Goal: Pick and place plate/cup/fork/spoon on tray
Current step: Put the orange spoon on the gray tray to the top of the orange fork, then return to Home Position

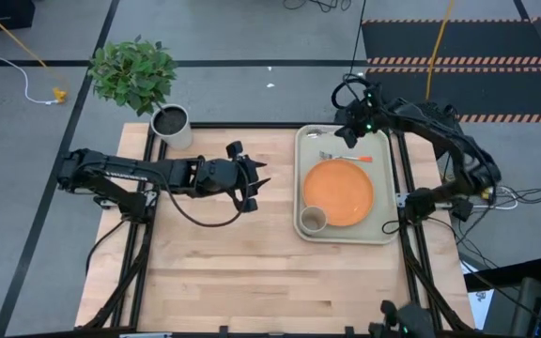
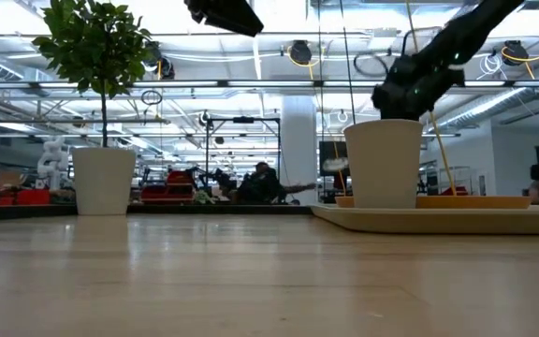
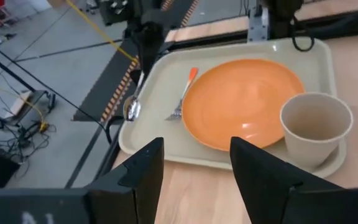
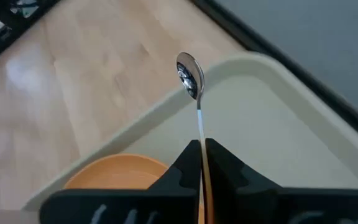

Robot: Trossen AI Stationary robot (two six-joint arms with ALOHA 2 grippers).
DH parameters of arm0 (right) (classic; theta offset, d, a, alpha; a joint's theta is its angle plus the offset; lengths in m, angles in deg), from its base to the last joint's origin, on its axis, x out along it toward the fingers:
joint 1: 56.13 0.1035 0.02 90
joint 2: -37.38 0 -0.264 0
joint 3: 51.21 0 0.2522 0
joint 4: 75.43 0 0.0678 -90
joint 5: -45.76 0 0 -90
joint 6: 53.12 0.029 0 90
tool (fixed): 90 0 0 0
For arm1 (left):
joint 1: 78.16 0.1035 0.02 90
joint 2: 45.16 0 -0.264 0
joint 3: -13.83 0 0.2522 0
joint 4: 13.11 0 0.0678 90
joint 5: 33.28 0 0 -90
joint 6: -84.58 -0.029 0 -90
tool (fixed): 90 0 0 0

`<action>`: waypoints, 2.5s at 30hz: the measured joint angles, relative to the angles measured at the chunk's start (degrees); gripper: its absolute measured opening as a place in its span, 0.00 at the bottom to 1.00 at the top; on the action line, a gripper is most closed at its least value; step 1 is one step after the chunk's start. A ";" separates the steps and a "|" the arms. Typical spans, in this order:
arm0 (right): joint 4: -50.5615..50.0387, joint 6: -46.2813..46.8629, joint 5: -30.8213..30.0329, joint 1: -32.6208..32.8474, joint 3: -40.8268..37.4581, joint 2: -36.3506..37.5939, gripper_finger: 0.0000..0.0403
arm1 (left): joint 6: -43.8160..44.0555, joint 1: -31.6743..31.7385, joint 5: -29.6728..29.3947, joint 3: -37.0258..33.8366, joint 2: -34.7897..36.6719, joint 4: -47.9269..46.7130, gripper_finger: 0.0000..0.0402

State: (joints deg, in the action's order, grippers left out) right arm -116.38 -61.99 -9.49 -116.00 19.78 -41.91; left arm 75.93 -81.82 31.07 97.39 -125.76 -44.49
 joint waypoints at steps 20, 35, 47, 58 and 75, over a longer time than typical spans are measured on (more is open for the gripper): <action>-7.19 -3.83 1.15 -7.34 0.00 -12.02 0.00 | -1.17 0.00 1.68 0.00 -0.15 1.25 0.46; -6.81 -4.09 -5.42 -7.58 0.00 -12.00 0.02 | -1.18 0.00 1.83 0.00 -0.15 1.22 0.46; -6.80 -4.33 -14.39 -7.07 0.00 -12.00 0.20 | -1.18 0.00 1.83 0.00 -0.13 1.21 0.46; -6.37 -9.27 -16.71 -1.47 0.00 -12.00 0.29 | -1.39 0.00 1.83 0.00 -0.14 1.21 0.46; 1.06 -14.95 -21.32 3.69 0.00 -12.02 0.14 | -1.62 0.00 1.83 0.02 -0.14 1.19 0.46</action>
State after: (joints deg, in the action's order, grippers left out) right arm -115.32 -76.94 -30.81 -112.31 19.78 -53.92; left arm 74.32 -81.82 32.91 97.41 -125.90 -43.29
